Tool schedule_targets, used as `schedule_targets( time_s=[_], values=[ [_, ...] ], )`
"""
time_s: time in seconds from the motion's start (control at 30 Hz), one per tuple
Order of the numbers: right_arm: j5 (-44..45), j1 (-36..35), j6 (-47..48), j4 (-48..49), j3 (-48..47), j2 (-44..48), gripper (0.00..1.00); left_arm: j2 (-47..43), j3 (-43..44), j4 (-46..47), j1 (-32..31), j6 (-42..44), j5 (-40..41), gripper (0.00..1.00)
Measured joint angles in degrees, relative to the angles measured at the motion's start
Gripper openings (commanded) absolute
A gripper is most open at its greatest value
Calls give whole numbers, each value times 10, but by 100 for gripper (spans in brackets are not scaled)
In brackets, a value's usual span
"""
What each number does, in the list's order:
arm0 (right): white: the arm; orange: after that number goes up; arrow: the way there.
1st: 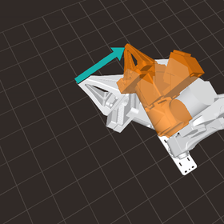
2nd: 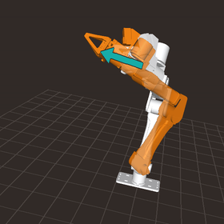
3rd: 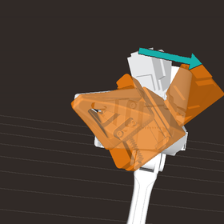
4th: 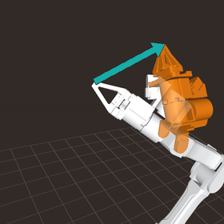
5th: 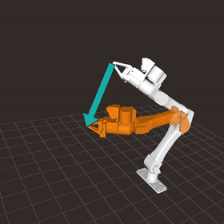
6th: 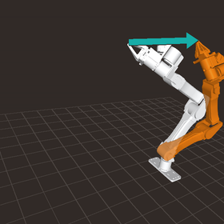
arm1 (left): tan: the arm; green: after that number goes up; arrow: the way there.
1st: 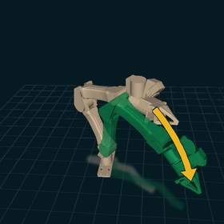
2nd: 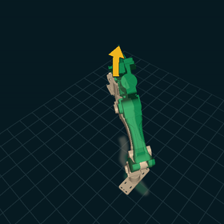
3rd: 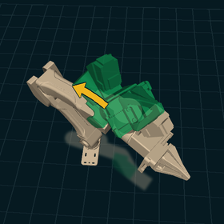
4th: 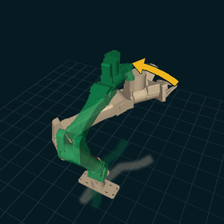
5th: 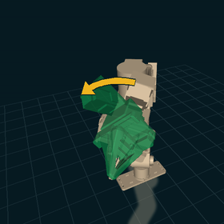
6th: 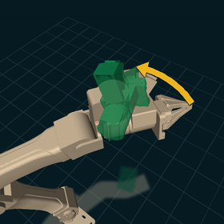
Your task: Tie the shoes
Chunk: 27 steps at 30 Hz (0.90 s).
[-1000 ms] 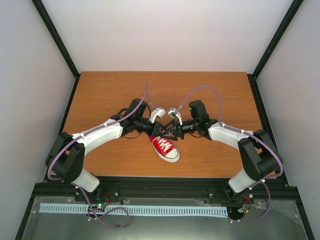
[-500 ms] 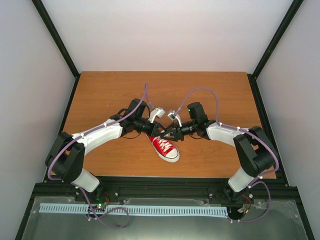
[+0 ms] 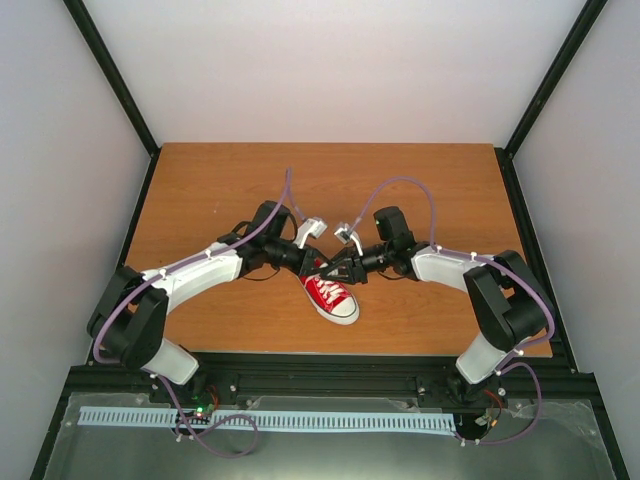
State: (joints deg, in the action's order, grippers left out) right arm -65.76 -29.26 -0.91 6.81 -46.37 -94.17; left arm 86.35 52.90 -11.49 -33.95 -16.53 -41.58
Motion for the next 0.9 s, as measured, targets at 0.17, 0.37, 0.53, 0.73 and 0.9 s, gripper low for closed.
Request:
schedule_targets(
  time_s=[0.17,0.37,0.53,0.73,0.9],
  values=[
    [0,0,0,7,4,0,31,-6,-10,13,1,-8,-3,1],
    [23,-1,-19,16,9,0,48,-6,-12,18,7,-21,8,1],
    [37,-1,-32,20,16,1,49,-6,-12,28,12,-31,17,1],
    [58,-1,-48,40,21,6,51,-6,-12,30,14,-33,13,1],
    [89,-1,-60,68,28,19,46,-6,-12,30,14,-32,8,1]
  ],
)
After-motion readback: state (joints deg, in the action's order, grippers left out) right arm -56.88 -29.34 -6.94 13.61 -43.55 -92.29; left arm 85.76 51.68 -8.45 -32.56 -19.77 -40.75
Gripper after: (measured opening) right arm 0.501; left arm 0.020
